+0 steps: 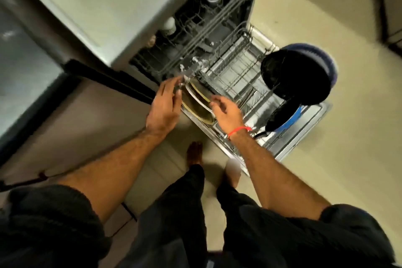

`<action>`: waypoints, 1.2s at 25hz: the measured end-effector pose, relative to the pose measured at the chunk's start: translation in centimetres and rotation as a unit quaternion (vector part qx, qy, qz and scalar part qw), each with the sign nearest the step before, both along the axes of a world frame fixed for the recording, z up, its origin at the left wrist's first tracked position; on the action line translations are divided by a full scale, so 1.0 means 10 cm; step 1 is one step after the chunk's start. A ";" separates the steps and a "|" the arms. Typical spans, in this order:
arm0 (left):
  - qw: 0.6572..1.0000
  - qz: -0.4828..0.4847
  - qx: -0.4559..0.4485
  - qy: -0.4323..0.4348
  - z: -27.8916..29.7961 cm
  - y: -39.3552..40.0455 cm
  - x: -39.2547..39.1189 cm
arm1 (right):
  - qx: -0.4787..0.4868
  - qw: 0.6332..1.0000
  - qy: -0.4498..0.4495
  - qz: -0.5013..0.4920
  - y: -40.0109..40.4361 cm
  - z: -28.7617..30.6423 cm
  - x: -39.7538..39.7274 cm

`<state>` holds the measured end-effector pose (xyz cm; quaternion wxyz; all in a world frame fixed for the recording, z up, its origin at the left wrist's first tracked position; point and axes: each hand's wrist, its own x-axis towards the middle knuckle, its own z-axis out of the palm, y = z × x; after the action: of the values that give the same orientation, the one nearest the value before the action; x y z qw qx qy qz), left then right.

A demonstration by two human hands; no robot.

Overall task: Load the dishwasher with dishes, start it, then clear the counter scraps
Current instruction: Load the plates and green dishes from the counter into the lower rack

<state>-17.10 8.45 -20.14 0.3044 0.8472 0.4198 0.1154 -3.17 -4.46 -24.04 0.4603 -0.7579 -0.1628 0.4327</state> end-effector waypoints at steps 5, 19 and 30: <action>0.989 0.075 0.079 -0.101 1.16 -0.26 -0.88 | 0.127 0.983 -0.044 0.128 0.26 1.37 -0.49; 0.854 0.447 0.178 -0.197 2.13 0.34 -4.31 | 0.240 0.883 -0.030 0.401 2.02 2.90 -3.52; 0.869 0.462 -0.009 -0.178 1.84 2.05 -5.51 | 0.064 0.909 -0.175 0.372 3.26 2.48 -4.84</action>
<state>-72.18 28.95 -1.72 0.2939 0.5184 0.7031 0.3880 -51.53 28.16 0.72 0.2773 -0.6750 -0.5380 0.4220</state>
